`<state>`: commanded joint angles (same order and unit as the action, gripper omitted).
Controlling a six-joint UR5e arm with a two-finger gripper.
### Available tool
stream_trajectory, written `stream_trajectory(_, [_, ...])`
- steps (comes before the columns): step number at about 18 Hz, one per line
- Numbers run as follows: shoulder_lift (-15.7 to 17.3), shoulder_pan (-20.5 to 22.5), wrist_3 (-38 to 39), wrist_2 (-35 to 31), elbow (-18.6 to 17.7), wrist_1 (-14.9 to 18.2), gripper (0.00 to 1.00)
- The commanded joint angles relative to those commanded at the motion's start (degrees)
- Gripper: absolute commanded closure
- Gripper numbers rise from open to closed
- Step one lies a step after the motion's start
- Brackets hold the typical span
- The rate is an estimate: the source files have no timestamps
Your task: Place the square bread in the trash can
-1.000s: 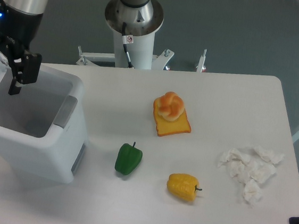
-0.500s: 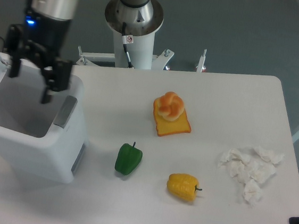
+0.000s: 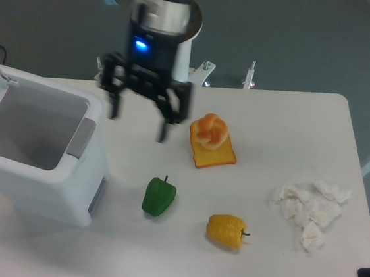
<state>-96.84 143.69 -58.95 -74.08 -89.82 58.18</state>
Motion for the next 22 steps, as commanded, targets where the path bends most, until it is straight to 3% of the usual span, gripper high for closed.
stream_trajectory(7, [-6.9,5.0,-10.6,-2.9,0.0,0.7,0.0])
stream_trajectory(12, [-10.5,5.3,-19.6,-12.5,0.4,6.8,0.0])
stream_trajectory(22, [-12.8,5.4,-19.6,-15.4,0.8,7.4,0.0])
